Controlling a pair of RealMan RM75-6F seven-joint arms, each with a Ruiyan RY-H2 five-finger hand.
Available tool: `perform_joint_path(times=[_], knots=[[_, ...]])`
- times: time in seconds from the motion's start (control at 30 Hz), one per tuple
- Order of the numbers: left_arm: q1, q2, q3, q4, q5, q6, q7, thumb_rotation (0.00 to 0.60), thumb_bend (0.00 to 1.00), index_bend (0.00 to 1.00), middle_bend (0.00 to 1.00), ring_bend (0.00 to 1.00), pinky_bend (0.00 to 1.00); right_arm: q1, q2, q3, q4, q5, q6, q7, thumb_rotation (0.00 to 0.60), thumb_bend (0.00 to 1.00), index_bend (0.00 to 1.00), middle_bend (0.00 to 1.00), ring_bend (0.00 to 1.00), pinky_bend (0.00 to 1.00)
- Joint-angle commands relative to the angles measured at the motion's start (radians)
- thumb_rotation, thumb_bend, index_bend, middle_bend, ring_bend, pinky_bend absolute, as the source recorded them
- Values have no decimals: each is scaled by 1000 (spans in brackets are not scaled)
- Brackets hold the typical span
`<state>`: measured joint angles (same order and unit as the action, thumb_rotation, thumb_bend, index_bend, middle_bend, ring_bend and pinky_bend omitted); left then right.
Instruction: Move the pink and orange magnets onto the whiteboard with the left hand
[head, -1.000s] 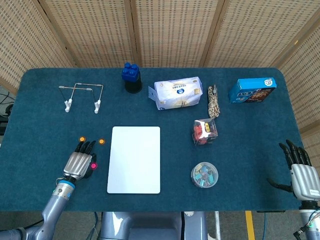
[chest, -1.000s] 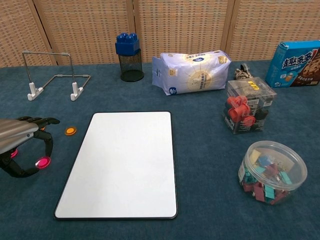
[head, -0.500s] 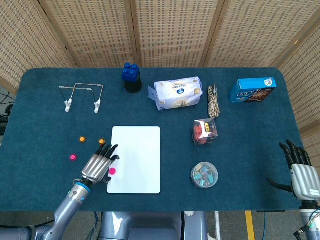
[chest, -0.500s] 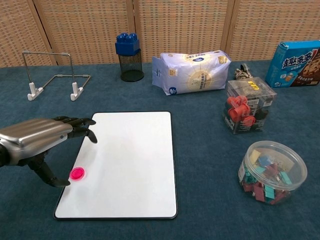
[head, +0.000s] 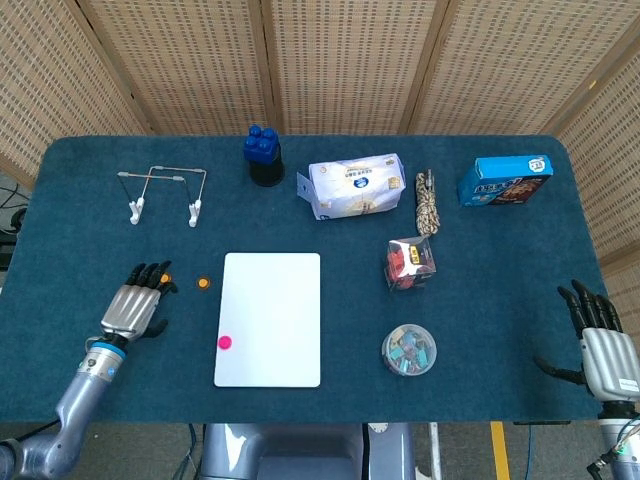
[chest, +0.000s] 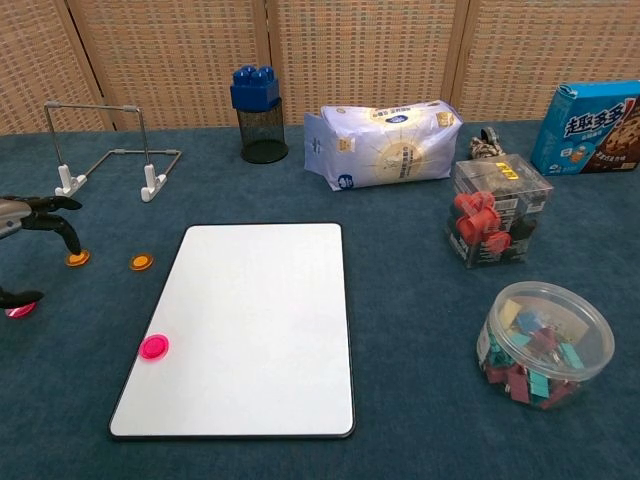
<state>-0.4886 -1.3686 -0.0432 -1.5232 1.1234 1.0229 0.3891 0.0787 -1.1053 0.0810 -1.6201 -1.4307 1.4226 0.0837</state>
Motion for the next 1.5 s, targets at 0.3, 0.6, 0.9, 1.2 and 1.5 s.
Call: perform_joint_path(times=[0.3, 0.6, 0.9, 1.2, 1.5], knots=[[3, -20, 8, 149, 4, -84, -126, 600, 312, 310, 0, 0, 0, 1, -1, 2, -3, 6, -2, -5, 600, 159, 0, 0, 0, 0], [20, -20, 18, 180, 26, -81, -164, 600, 311, 353, 0, 0, 0, 1, 0, 2, -3, 7, -3, -3, 600, 162, 0, 0, 0, 0], [12, -40, 17, 199, 16, -102, -148, 600, 315, 382, 0, 0, 0, 1, -1, 3, -3, 9, -3, -5, 600, 160, 0, 0, 0, 0], [17, -46, 9, 214, -9, -99, -129, 600, 317, 396, 0, 0, 0, 1, 0, 3, -3, 11, -5, -6, 600, 160, 0, 0, 0, 0], [14, -57, 10, 219, -23, -114, -113, 600, 319, 401, 0, 0, 0, 1, 1, 3, -7, 13, -6, -9, 600, 160, 0, 0, 0, 0]])
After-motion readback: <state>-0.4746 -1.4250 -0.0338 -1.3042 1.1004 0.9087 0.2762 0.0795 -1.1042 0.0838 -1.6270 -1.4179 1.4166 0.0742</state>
